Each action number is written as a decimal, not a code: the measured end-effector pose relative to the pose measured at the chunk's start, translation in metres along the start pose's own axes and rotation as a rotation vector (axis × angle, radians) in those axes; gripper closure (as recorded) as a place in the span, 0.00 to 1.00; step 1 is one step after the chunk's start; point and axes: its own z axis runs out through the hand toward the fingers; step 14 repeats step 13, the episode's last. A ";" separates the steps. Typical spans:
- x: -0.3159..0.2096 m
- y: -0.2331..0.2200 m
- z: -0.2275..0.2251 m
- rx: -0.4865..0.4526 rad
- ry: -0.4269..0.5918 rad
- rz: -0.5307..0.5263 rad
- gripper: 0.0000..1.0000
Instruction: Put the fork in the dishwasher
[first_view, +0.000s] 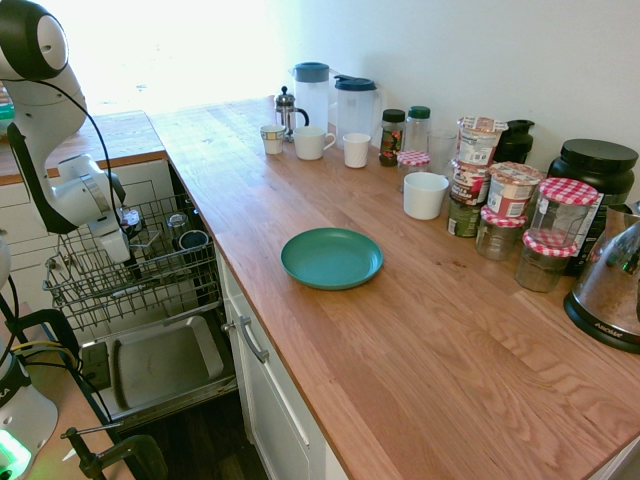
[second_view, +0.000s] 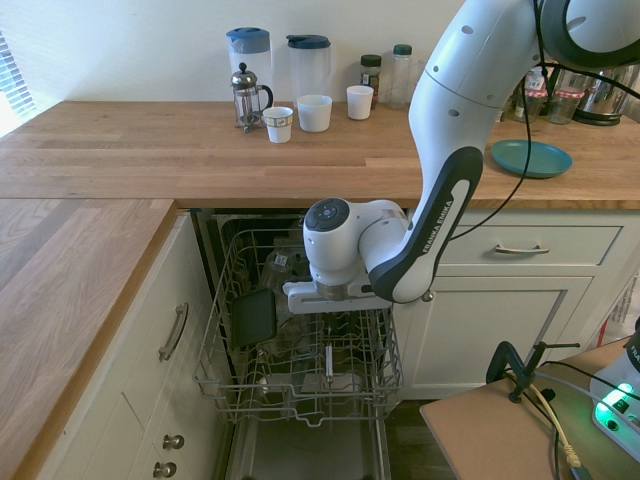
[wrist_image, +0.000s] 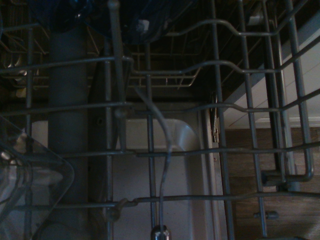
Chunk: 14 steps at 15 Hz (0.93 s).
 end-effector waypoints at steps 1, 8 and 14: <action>0.000 0.000 0.000 0.000 0.001 0.000 0.00; 0.000 -0.001 -0.050 0.057 0.016 0.004 0.00; 0.003 0.003 -0.119 0.106 0.035 0.040 0.00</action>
